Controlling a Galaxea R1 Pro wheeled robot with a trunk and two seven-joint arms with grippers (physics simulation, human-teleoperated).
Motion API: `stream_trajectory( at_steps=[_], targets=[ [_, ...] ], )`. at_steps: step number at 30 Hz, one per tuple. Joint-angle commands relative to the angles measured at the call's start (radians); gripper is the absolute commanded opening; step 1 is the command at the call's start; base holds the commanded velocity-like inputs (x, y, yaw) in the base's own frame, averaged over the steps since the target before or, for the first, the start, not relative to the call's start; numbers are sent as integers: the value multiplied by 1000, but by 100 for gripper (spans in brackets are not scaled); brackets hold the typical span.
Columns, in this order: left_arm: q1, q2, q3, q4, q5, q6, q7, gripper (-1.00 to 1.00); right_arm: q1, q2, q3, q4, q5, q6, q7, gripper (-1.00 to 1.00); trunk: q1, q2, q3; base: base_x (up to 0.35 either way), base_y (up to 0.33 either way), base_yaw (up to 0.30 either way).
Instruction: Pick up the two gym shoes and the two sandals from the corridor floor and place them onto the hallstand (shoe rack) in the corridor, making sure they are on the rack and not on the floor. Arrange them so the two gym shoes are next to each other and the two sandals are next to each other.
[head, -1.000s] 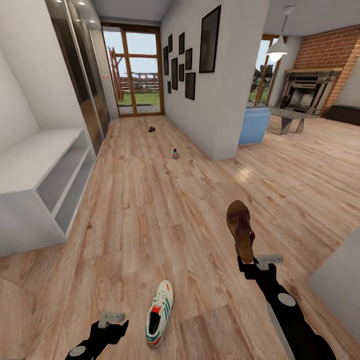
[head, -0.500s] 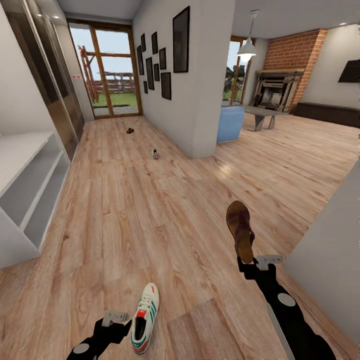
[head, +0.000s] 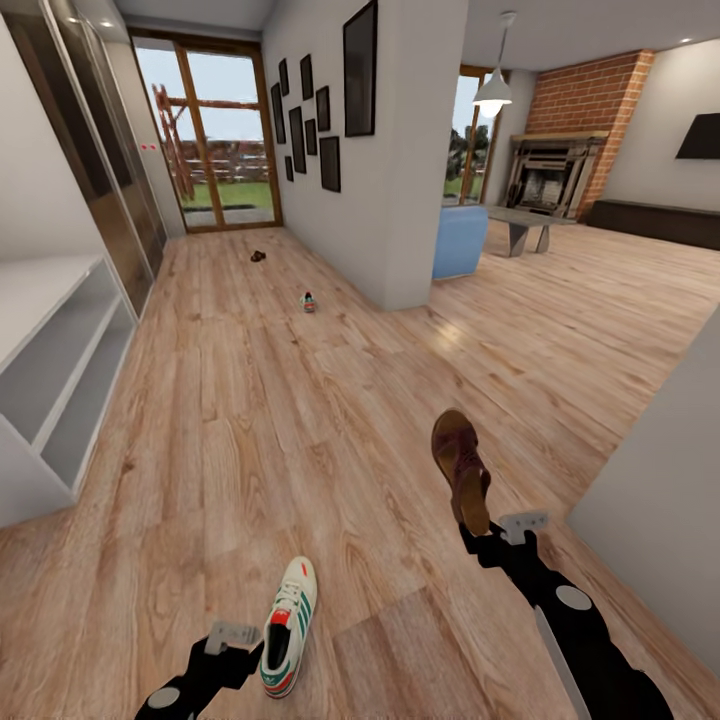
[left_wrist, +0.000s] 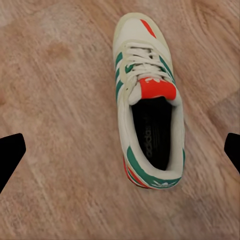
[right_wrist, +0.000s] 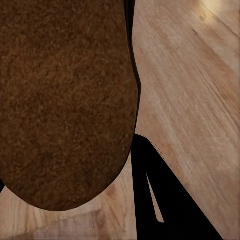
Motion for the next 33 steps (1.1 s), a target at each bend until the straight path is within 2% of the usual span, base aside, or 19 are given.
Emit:
stream_trajectory(
  at_steps=[1,7,10,14,17,33],
  targets=[
    [-1,-1,8,0,-10,-5,-7,100,0,0,-2,-2,-3,7,7,-100,4,-8,-6,0,0,0],
    [-16,-10,9,-11,-7,-2,-6,100,0,0,-3,-2,-3,8,10,-100,27,-50,-34,0,0,0],
    [-44,-23,8,-11,-8,1,-5,100,0,0,-3,-2,-3,8,10,-100,38,-71,-48,0,0,0],
    [-95,-57,5,-4,-10,39,-6,100,0,0,-4,-2,-3,8,11,-100,54,-99,-66,0,0,0],
    [-101,-64,-1,0,-10,52,-6,100,0,0,-4,-2,-3,8,11,-100,65,-120,-81,0,0,-9],
    [-103,-60,-4,1,-10,56,-4,100,0,-1,-4,-3,-3,8,11,-100,72,-123,-152,0,0,-60]
  ],
)
